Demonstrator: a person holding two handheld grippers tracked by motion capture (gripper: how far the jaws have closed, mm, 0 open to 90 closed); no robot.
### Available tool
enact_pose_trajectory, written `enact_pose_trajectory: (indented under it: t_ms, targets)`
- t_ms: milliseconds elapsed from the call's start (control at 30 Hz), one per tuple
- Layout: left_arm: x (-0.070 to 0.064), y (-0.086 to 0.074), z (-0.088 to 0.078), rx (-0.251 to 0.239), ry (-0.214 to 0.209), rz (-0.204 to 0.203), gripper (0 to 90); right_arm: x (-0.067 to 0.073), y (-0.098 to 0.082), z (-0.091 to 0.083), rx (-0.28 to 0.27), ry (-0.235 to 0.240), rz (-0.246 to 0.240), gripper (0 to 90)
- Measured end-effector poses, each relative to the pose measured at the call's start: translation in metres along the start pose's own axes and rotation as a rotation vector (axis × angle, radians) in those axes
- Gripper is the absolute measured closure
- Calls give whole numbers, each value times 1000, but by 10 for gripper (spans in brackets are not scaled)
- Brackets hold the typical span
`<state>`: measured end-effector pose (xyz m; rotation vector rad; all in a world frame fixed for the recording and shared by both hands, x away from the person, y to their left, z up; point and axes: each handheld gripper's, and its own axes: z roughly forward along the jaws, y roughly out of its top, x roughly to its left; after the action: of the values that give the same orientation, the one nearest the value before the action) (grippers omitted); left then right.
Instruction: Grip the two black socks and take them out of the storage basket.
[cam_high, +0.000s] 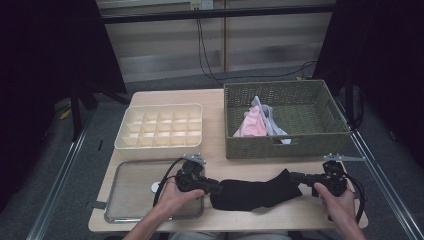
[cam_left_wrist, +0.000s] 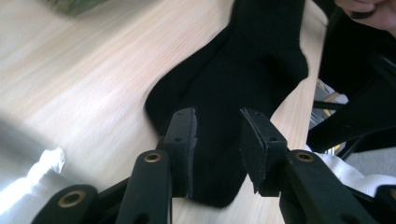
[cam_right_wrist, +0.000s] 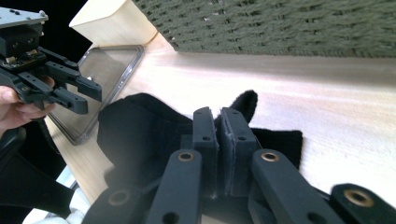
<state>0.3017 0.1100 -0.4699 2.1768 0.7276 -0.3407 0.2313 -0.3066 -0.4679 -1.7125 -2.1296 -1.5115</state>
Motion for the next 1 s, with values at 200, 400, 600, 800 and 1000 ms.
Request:
enact_pose_trajectory:
  t_ms: [200, 400, 600, 800, 1000]
  targets:
    - [8, -12, 1, 11, 20, -58, 604, -7, -5, -1, 6, -8, 20, 849]
    - [10, -15, 8, 46, 9, -84, 630, -7, -5, 1, 11, -4, 24, 848]
    - [7, -20, 14, 78, -8, -95, 738, -7, -6, 1, 14, -8, 19, 848]
    - [1, -21, 20, 104, -30, -74, 847, -7, -6, 2, 18, -7, 18, 848]
    - [1, -20, 8, 59, -43, -79, 864, -6, -6, 1, 16, 2, 16, 849]
